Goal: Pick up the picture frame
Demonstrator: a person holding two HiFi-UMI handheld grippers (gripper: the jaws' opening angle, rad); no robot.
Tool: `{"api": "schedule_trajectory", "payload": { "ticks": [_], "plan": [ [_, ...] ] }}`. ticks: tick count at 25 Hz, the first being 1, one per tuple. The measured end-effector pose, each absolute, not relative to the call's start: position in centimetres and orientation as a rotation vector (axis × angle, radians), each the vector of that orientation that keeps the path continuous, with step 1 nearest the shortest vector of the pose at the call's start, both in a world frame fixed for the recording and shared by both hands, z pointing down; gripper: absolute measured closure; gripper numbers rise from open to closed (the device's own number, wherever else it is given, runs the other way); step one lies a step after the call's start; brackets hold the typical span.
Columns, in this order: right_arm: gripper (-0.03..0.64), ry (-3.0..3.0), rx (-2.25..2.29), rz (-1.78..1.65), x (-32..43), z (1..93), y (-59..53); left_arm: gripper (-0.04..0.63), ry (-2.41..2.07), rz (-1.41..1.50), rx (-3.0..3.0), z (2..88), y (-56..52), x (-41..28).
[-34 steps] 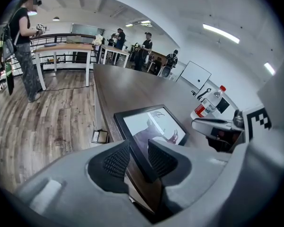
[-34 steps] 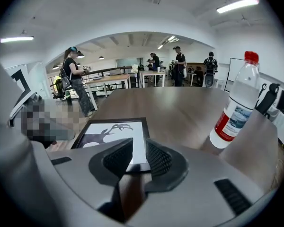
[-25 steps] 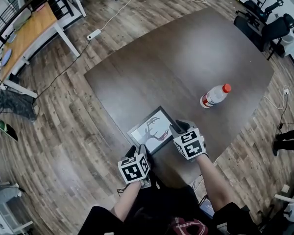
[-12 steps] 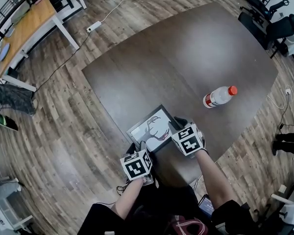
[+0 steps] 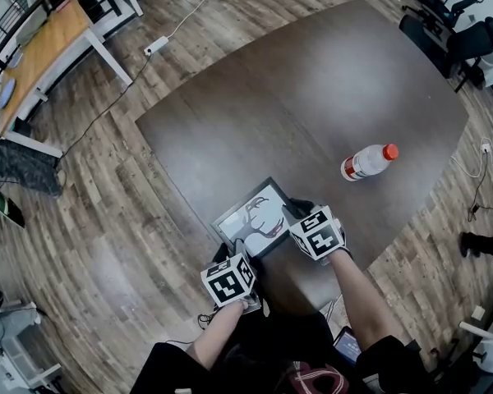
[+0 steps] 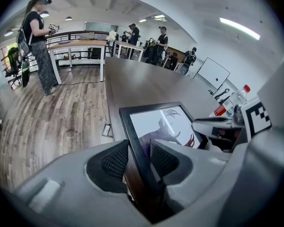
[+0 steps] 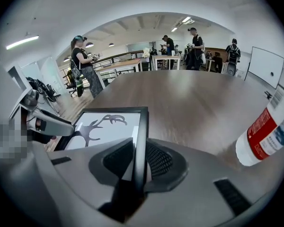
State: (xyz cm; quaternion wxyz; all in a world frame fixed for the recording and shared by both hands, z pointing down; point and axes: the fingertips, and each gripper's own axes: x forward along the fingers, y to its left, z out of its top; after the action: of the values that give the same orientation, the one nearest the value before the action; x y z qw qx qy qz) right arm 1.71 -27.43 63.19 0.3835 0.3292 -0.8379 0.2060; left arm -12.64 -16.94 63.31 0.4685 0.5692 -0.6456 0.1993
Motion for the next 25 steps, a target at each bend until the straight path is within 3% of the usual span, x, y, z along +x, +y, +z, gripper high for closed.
{"api": "schedule_trajectory", "payload": {
  "ticks": [25],
  "plan": [
    [0.543,-2.142,1.058,0.635,4.1,62.9,-23.6,0.514,-1.563,0.371,1.400,63.1,-16.2,-13.3]
  ]
}}
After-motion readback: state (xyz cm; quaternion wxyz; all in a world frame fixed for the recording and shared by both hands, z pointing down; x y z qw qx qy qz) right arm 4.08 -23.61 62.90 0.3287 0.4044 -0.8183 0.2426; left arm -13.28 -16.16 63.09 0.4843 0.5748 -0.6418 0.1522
